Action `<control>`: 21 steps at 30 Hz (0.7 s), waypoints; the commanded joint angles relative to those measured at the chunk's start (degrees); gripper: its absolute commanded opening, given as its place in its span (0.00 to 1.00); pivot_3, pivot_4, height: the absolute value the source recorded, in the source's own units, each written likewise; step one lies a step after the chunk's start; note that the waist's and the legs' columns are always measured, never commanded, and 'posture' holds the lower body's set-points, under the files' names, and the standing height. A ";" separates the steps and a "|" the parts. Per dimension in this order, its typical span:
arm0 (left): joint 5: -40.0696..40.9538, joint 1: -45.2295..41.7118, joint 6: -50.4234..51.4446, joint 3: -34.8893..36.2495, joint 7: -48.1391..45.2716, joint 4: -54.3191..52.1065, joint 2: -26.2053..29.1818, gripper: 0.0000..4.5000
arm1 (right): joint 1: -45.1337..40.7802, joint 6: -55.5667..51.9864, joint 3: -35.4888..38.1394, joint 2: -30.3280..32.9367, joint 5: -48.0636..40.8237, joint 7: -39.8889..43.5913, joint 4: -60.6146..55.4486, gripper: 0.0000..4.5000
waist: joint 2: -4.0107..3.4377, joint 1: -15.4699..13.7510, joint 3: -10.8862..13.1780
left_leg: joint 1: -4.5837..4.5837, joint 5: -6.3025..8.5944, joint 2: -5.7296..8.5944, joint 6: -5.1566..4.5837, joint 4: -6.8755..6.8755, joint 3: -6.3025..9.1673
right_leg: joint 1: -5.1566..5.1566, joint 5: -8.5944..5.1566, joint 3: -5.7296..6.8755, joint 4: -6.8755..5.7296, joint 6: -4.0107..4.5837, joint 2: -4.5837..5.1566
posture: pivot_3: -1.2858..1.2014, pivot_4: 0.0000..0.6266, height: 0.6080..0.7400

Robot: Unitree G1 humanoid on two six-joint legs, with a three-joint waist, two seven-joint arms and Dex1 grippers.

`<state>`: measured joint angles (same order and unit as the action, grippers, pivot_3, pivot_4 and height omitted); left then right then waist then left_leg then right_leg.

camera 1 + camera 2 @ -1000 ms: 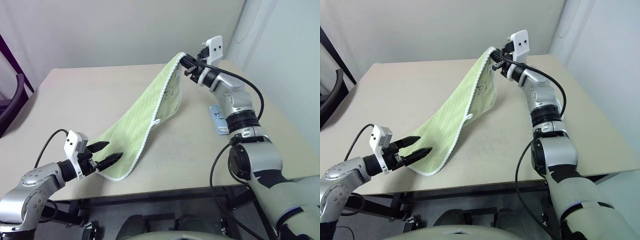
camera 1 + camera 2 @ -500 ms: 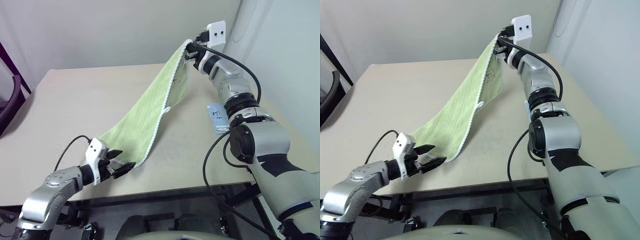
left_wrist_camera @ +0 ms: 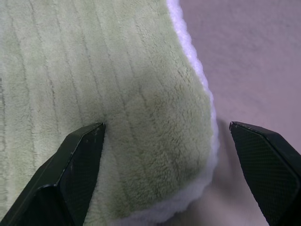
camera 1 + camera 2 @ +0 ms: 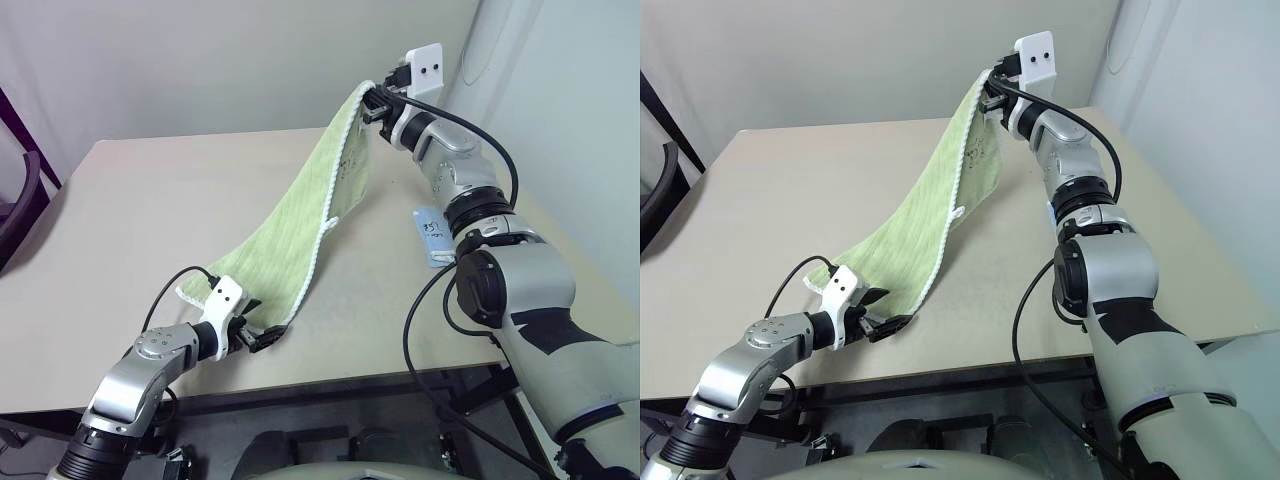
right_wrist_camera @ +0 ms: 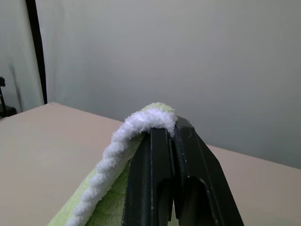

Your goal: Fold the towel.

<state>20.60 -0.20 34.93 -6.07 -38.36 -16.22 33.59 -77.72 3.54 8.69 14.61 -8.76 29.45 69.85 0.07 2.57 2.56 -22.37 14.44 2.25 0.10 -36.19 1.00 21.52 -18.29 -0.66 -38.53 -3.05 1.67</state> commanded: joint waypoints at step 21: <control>-6.75 -1.04 -2.81 -2.83 -4.82 2.91 3.72 0.00 | 0.51 0.55 1.19 2.47 0.60 -2.29 -2.27 0.00 | -0.18 0.02 -0.11 | 0.07 0.00 0.00 0.00 -0.01 0.00 | -0.06 0.00 -0.01 -0.04 0.00 0.00 | 0.52 0.00 1.00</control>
<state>13.34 -2.41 30.93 -9.47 -41.80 -14.15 36.10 -76.75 3.47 9.42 16.18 -8.33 27.54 69.85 -0.11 2.60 2.45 -22.30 14.44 2.25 0.09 -36.20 1.00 21.46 -18.29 -0.67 -38.57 -3.05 1.67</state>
